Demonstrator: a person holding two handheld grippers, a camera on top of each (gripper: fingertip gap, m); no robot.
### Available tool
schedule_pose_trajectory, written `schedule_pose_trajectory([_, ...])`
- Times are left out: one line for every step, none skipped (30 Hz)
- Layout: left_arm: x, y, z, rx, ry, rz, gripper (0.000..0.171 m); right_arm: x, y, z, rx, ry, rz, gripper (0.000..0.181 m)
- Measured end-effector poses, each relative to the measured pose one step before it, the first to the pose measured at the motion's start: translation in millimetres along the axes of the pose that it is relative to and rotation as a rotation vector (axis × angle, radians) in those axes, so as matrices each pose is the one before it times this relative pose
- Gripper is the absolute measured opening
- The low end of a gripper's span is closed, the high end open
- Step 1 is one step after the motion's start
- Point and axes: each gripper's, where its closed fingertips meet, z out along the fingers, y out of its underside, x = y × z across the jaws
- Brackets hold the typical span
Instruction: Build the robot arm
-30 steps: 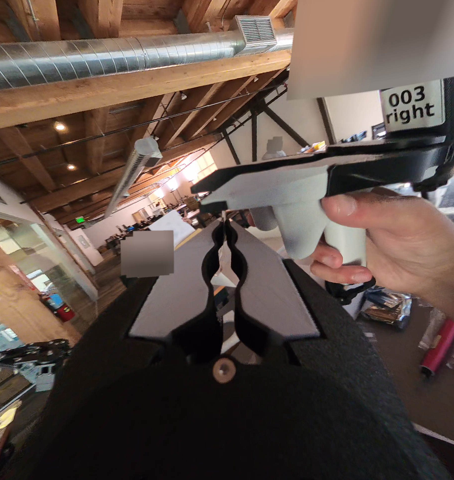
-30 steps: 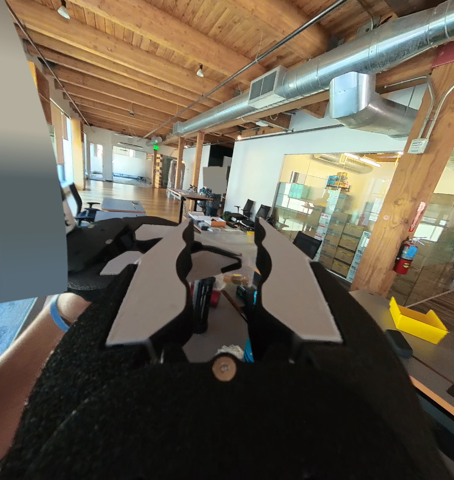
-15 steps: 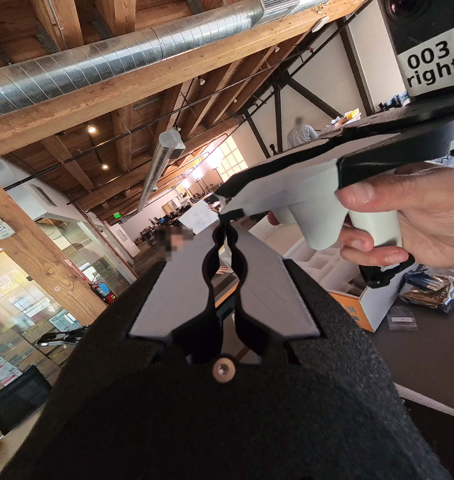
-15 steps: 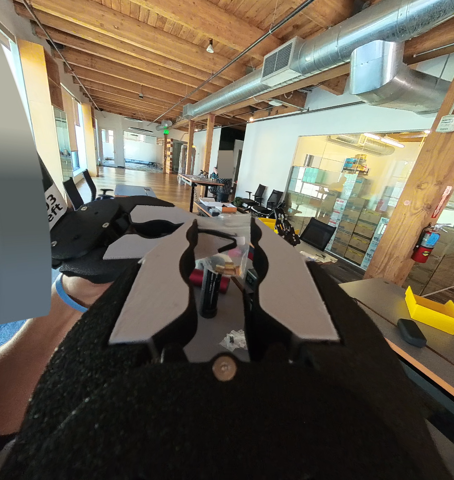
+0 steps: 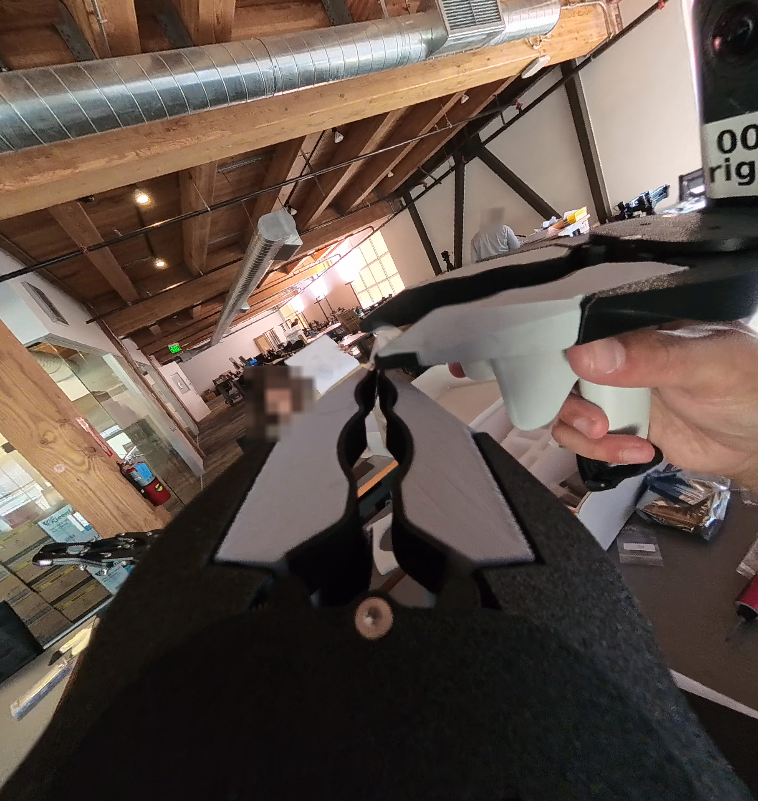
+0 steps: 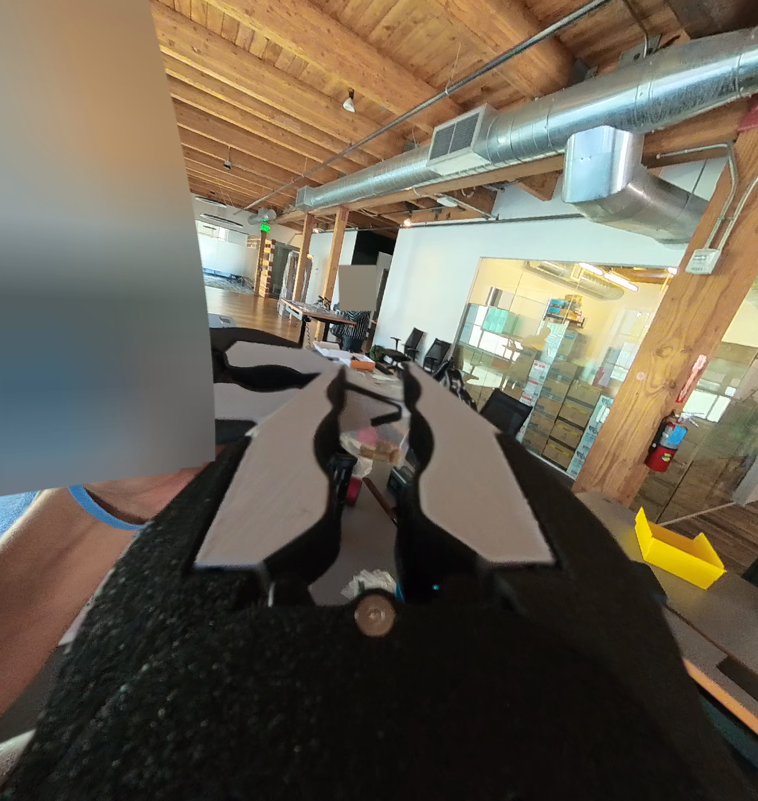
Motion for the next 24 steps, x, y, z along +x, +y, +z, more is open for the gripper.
schedule_pose_trajectory([-0.47, 1.65, 0.71, -0.00848, -0.0035, 0.0018, 0.0, -1.17, -3.04, -0.74, 0.0188, 0.0031, -0.0034, 0.013])
schedule_pose_trajectory([-1.03, 0.27, 0.47, 0.00069, -0.006, -0.0016, 0.0, 1.7, -2.36, -0.44, 0.0142, 0.0202, -0.0098, 0.012])
schedule_pose_trajectory([-0.16, -0.44, -0.18, 0.00412, 0.0035, -0.0105, 0.0, 1.49, -0.87, -0.5, 0.0047, 0.0183, -0.016, 0.015])
schedule_pose_trajectory([0.59, -0.91, -0.6, 0.00591, 0.0104, -0.0119, 0.0, -1.08, 0.48, -0.4, -0.006, -0.0011, -0.0169, 0.018])
schedule_pose_trajectory([-0.35, -1.23, -0.99, 0.00633, 0.0032, -0.0052, 0.0, -2.59, 0.29, -0.73, -0.0097, -0.0168, -0.0106, 0.023])
schedule_pose_trajectory([-1.81, -0.7, -1.19, 0.00338, -0.0058, 0.0009, 0.0, -0.88, -1.55, -2.06, 0.0006, -0.0105, -0.0054, 0.027])
schedule_pose_trajectory([-1.1, -0.88, -1.13, 0.00357, -0.0024, 0.0019, 0.0, 1.81, -2.15, -2.7, 0.0051, 0.0026, -0.0033, 0.028])
schedule_pose_trajectory([-0.4, -1.08, -1.24, 0.00377, 0.0024, -0.0011, 0.0, 0.63, -1.83, -2.67, 0.005, -0.006, 0.0002, 0.028])
schedule_pose_trajectory([-0.39, -1.21, -1.18, 0.00463, 0.0014, -0.0032, 0.0, -1.55, -0.37, -1.68, -0.0028, -0.0205, 0.0073, 0.028])
schedule_pose_trajectory([-0.09, -1.2, -0.95, 0.00439, 0.0014, -0.0017, 0.0, -2.69, 1.37, -0.47, -0.0118, -0.0249, 0.011, 0.032])
schedule_pose_trajectory([0.46, -0.86, -0.67, 0.0031, 0.0034, 0.0023, 0.0, -0.66, 2.51, 0.83, -0.017, -0.0078, 0.0084, 0.036])
schedule_pose_trajectory([1.27, -0.84, -0.55, 0.0034, 0.0056, 0.0079, 0.0, 1.62, 2.54, 1.56, -0.0128, 0.0105, 0.0022, 0.041])
schedule_pose_trajectory([1.62, -0.76, -0.34, 0.0048, 0.0054, 0.0114, 0.0, 3.85, 1.53, 1.85, -0.0026, 0.0237, 0.0117, 0.048])
schedule_pose_trajectory([1.68, -0.37, -0.11, 0.00168, 0.0056, 0.0086, 0.0, 2.3, 0.47, 1.6, 0.0055, 0.0066, 0.028, 0.051])
schedule_pose_trajectory([1.69, 0.38, 0.18, -0.00308, 0.0072, 0.004, 0.0, -1.3, -0.92, 1.08, 0.0165, -0.022, 0.0436, 0.053])
schedule_pose_trajectory([1.63, 0.33, 0.29, -0.0018, 0.0071, 0.0041, 0.0, -1.67, -1.58, 0.51, 0.0185, -0.03, 0.0521, 0.053])
schedule_pose_trajectory([2.27, 0.49, 0.3, -0.00149, 0.0102, 0.0049, 0.0, -1.73, -1.15, -0.06, 0.016, -0.0303, 0.0426, 0.05])
schedule_pose_trajectory([3.01, 0.91, 0.25, -0.00306, 0.0172, 0.0033, 0.0, -2.17, -0.68, -0.35, 0.0128, -0.0294, 0.0236, 0.045])
schedule_pose_trajectory([3.36, 0.75, 0.06, -0.0024, 0.0208, -0.0005, 0.0, -1.0, -1.49, -0.68, 0.0152, -0.0138, 0.0005, 0.043])
schedule_pose_trajectory([2.87, 0.56, -0.12, -0.00035, 0.0202, -0.0052, 0.0, -0.72, -2.55, -1.61, 0.0193, -0.0021, -0.0244, 0.041])
schedule_pose_trajectory([1.93, 0.6, -0.18, -0.00063, 0.0168, -0.008, 0.0, -2.53, -1.53, -1.58, 0.0092, -0.0083, -0.0392, 0.039])
schedule_pose_trajectory([1.3, 0.56, -0.28, -0.00199, 0.0127, -0.0074, 0.0, -2.13, 0.08, -1.55, -0.0052, -0.0029, -0.0441, 0.04])
schedule_pose_trajectory([-0.03, 0.36, -0.39, -0.00128, 0.0037, -0.0047, 0.0, -1.18, 1.66, -1.51, -0.0183, 0.0022, -0.042, 0.039])
schedule_pose_trajectory([-0.95, 0.22, -0.4, -0.00124, -0.0025, -0.0034, 0.0, -3.25, 1.41, -1.59, -0.0164, -0.0098, -0.041, 0.039])
